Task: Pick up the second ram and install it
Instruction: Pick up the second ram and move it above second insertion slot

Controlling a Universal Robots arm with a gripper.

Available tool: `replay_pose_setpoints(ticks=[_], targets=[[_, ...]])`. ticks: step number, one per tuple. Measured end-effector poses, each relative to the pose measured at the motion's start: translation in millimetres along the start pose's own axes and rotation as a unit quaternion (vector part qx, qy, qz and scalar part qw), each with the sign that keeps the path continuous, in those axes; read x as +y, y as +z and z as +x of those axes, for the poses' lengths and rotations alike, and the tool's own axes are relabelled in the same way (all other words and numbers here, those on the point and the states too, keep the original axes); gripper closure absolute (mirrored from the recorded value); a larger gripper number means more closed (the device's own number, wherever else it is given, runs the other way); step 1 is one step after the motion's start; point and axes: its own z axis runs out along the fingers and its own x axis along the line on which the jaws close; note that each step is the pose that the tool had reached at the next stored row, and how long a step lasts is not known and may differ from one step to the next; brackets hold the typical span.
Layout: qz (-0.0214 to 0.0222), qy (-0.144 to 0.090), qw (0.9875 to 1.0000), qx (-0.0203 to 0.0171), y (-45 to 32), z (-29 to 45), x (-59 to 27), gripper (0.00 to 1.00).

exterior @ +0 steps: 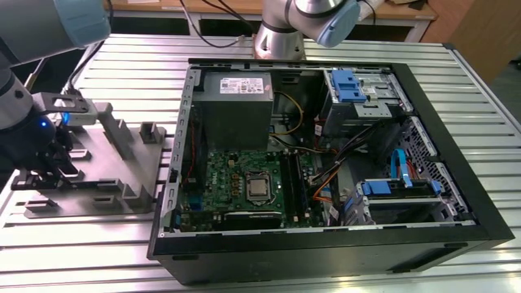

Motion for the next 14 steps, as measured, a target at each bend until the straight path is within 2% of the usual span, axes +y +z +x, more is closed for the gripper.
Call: replay_pose_setpoints(ticks=[6,14], targets=[[-0.0001,0.0,1.0,0.0,5.5,0.1,-0.2,0.64],[0.0,0.0,1.0,0.0,6.0,0.2,0.4,0.64]])
